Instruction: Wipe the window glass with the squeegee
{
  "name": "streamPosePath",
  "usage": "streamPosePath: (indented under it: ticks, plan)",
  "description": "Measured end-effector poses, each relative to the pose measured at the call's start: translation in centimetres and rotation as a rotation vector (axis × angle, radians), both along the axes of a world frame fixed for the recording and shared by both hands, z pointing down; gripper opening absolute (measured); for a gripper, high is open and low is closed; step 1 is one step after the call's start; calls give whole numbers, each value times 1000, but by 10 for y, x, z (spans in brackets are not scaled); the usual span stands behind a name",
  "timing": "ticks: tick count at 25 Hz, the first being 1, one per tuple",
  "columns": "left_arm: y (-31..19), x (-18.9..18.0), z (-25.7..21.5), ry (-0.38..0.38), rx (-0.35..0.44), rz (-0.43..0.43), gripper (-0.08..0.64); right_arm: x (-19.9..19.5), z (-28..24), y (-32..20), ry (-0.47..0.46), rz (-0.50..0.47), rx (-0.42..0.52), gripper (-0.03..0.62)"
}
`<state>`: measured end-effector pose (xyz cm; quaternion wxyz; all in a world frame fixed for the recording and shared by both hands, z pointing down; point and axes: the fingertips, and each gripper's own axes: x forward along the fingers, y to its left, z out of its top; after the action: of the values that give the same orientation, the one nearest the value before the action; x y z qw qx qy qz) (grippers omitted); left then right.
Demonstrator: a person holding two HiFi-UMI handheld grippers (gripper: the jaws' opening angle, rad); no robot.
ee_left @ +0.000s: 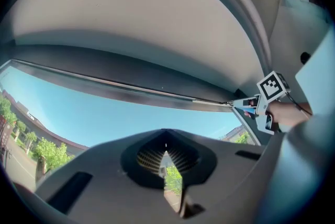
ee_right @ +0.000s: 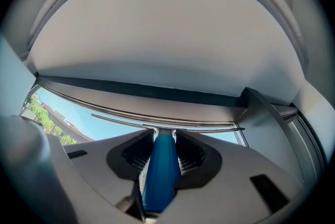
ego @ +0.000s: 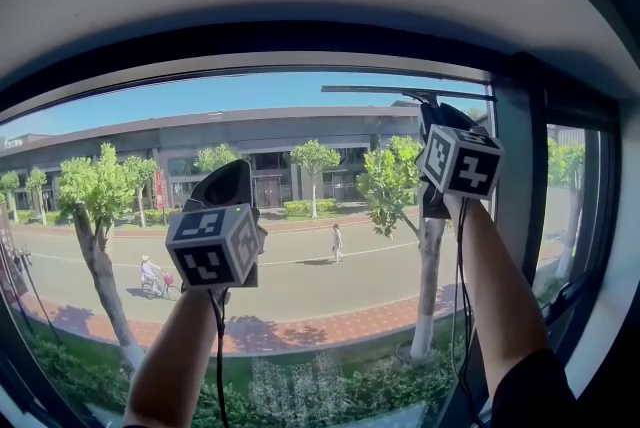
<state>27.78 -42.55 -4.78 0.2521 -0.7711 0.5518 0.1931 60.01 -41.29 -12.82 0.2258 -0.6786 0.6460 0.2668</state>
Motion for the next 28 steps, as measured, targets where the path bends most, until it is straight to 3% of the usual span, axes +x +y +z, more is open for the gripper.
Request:
streamPosePath:
  ticks: [4, 10, 18, 24, 28]
  plan:
    - [1, 3, -9, 52, 11, 43, 2, -1, -3, -3, -4, -24, -11, 132]
    - [-2, 13, -16, 59, 35, 71, 2, 11, -7, -9, -8, -22, -11, 132]
    - [14, 31, -20, -28, 106, 50, 2, 28, -18, -16, -7, -39, 4, 131]
    - [4, 35, -16, -8, 72, 80, 2, 25, -20, -22, 49, -25, -4, 132]
    - [-5, 33, -7, 21, 27, 107, 2, 29, -22, -22, 19, -13, 14, 132]
